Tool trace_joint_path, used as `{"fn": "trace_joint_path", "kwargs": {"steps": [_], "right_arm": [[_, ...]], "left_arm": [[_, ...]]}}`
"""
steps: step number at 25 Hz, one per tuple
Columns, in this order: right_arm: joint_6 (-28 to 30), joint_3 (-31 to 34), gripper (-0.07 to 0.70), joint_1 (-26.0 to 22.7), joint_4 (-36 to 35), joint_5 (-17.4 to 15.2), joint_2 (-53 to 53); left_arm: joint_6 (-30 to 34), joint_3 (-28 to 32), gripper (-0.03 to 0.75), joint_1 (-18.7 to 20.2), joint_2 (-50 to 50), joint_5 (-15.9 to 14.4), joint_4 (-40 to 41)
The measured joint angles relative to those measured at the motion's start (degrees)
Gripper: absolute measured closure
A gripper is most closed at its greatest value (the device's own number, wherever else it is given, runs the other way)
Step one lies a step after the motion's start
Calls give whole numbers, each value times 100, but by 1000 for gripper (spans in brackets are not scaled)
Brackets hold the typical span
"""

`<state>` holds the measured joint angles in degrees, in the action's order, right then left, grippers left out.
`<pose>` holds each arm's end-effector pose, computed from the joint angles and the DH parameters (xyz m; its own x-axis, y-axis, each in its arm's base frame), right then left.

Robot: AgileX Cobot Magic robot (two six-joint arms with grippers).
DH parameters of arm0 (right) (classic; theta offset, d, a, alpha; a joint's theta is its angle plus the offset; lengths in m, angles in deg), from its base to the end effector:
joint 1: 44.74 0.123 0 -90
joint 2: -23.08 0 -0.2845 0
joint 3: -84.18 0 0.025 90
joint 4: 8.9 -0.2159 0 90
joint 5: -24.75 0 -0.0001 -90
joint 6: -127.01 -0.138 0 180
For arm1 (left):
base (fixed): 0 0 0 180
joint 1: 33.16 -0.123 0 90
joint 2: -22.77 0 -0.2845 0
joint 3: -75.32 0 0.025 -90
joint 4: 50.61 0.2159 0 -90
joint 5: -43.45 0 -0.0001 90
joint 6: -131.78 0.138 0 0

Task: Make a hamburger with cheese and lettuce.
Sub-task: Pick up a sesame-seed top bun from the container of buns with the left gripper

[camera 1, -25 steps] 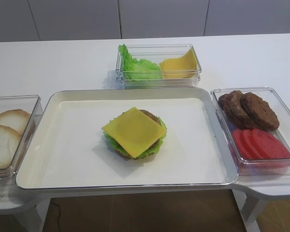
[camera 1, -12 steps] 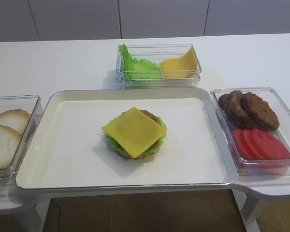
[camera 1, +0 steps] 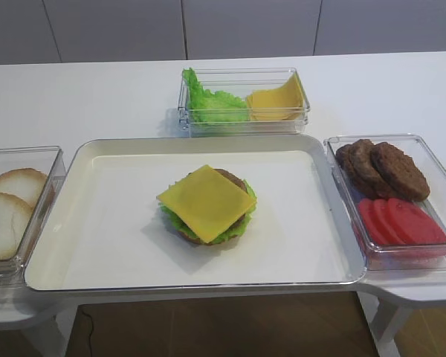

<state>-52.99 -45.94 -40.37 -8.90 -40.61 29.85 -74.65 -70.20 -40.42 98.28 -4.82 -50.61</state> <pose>0.0010 0.0001 0.2229 -0.5285 -0.0404 -0.8480 -0.0762 0.9971 0.0000 0.1897 0.0242 0.2199 -0.7689 -0.5467 -0.3317 -0.5233 0.8361 -0.1649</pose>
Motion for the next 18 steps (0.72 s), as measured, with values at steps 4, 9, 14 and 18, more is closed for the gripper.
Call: {"fn": "trace_joint_path", "kwargs": {"steps": [4,9,14,18], "right_arm": [[0,0,404,0,0,0,0],[0,0,404,0,0,0,0],[0,0,405,0,0,0,0],[0,0,404,0,0,0,0]], "left_arm": [[62,0,455,0,0,0,0],[88,0,477,0,0,0,0],[101,0,528,-13,0,4,0],[115,0,552,-13,0,26,0]]}}
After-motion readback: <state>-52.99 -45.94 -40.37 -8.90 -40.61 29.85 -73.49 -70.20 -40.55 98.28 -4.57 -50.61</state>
